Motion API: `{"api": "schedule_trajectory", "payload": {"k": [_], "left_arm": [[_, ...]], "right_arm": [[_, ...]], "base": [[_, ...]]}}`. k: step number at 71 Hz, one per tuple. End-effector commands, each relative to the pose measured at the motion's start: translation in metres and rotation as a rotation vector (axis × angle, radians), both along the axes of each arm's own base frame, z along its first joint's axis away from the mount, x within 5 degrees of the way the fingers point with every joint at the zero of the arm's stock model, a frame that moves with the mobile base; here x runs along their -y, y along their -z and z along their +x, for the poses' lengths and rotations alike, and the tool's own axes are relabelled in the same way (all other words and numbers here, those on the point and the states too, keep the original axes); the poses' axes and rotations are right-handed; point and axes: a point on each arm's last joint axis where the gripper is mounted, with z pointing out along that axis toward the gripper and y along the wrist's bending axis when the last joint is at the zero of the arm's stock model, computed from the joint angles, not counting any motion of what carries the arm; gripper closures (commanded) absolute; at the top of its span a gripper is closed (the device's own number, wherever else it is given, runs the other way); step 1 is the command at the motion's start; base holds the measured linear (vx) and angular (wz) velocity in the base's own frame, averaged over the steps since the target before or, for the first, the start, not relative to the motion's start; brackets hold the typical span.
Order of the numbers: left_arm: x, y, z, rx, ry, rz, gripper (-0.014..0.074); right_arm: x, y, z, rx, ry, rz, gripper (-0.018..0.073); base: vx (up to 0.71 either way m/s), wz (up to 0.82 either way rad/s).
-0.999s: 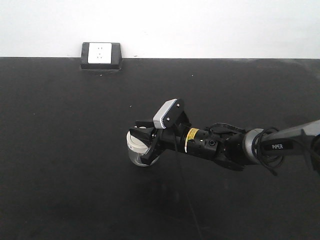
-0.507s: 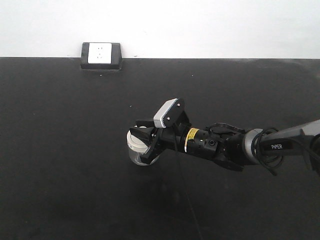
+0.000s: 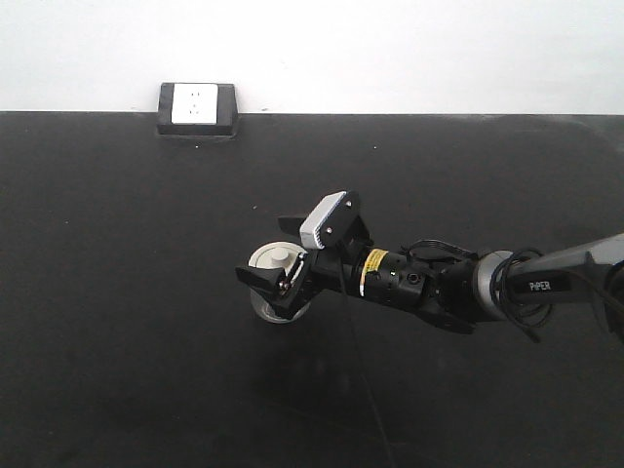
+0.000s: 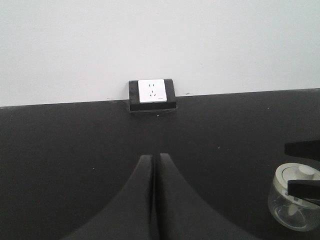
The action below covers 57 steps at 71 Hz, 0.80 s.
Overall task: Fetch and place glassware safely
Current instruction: 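Set the jar on the bench and open the right gripper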
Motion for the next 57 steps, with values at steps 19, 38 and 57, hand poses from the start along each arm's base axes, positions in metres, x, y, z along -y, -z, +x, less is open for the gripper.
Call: {"api": "schedule_trajectory", "payload": {"k": [19, 38, 57], "left_arm": [[0.001, -0.015, 0.001, 0.089, 0.008, -0.018, 0.0603], [0.001, -0.015, 0.001, 0.089, 0.008, -0.018, 0.0603], [0.001, -0.015, 0.001, 0.089, 0.008, -0.018, 0.0603]], "right_arm": [[0.001, -0.043, 0.003, 0.117, -0.003, 0.108, -0.0098], [0.008, -0.090, -0.007, 0.167, 0.038, 0.140, -0.0029], [0.043, -0.143, -0.038, 0.135, 0.218, 0.131, 0.0116]], "base": [[0.00, 0.00], [0.00, 0.00], [0.00, 0.00]]}}
